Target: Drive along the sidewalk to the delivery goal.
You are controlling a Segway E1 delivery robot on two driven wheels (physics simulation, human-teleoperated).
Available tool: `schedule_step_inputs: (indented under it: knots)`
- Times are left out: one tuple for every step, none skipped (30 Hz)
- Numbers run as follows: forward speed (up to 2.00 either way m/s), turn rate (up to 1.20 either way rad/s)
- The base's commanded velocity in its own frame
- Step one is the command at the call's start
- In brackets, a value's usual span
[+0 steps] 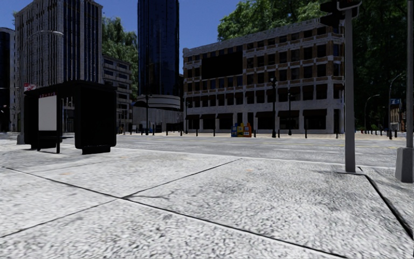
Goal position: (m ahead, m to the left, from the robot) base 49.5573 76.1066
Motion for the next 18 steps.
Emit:
schedule_step_inputs:
  knots:
    - [2.00, 0.62]
    - [2.00, 0.62]
    - [2.00, 0.62]
    - [2.00, 0.62]
    - [2.00, 0.62]
    - [2.00, 0.62]
    - [2.00, 0.62]
    - [2.00, 0.62]
    - [2.00, 0.62]
    - [2.00, 0.62]
    - [2.00, 0.62]
    - [2.00, 0.62]
    - [2.00, 0.62]
    - [2.00, 0.62]
    - [2.00, 0.62]
    - [2.00, 0.62]
    - [2.00, 0.62]
    - [2.00, 0.62]
